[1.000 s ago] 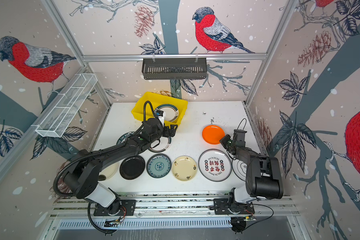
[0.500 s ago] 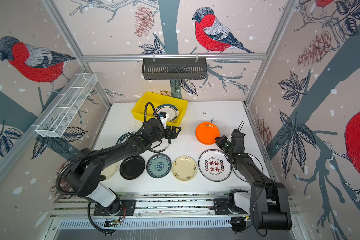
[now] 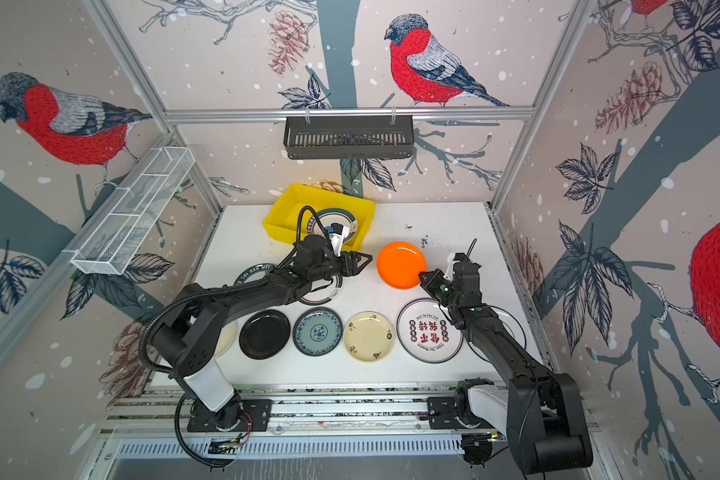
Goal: Place the plates into the plastic bin on the countertop
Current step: 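Lift the orange plate upright with right gripper while left gripper grasps its rim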
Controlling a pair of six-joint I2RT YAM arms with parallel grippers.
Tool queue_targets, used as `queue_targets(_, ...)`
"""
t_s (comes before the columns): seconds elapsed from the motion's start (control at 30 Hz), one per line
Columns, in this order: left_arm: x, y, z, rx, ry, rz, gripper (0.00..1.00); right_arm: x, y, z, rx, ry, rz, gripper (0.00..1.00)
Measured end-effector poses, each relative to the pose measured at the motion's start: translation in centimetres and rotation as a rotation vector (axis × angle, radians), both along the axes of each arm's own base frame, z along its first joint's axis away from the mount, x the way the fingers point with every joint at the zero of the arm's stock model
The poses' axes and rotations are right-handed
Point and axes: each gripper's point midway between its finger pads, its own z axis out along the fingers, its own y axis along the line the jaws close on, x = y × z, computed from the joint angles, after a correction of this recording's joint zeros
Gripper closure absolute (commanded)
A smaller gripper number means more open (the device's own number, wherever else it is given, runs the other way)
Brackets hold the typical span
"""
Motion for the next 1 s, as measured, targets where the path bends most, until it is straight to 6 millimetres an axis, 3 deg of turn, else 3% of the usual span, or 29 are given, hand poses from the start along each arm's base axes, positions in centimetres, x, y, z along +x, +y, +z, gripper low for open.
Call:
queue_targets(0.2,-0.3,-0.5,-0.4,-0.031,0.043,-0.022,0.44,-0.1,0.7,-0.1,-0.002,0.002,0.02,0.97)
queue_targets(0.33,-0.4,-0.8,-0.6,-0.051,0.064,-0.028,0.53,-0.1,1.0,0.1,-0.003,-0.008,0.026,0.97)
queue_targets(0.6,-0.3,-1.2,-0.9,-0.085,0.088,-0.037,0.56,-0.2,1.8,0.8,0.0,-0.034,0.049,0.97)
queue_targets(1.0,-0.4,-1.6,-1.3,-0.089,0.101,-0.046,0.76,-0.1,3.3,2.0,0.009,-0.096,0.1,0.96)
